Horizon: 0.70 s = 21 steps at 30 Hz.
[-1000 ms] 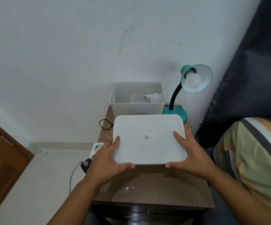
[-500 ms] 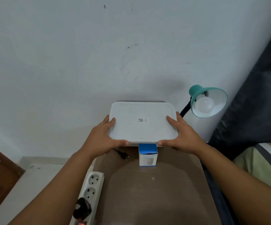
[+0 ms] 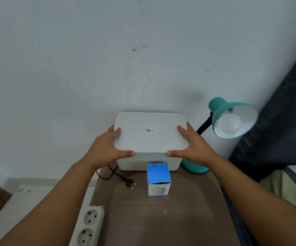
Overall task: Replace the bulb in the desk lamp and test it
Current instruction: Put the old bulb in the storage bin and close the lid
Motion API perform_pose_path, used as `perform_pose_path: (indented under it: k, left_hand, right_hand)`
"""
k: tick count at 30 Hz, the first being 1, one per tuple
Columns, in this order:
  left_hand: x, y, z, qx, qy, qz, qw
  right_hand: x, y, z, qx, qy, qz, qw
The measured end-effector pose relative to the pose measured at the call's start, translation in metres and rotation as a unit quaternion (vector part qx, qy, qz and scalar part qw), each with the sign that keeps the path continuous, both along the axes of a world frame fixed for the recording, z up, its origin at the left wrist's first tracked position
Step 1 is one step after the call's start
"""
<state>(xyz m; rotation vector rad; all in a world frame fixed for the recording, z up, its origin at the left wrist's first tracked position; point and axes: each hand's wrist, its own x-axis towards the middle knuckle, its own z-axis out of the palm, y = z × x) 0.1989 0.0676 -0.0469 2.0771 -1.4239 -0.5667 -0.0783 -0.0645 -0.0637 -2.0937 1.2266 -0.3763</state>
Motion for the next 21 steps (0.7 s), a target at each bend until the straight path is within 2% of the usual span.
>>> perform_pose_path:
  k: [21]
  left_hand:
    - [0.006, -0.006, 0.005, -0.019, 0.036, -0.003, 0.999]
  right_hand:
    - [0.006, -0.012, 0.002, -0.011, 0.039, 0.006, 0.999]
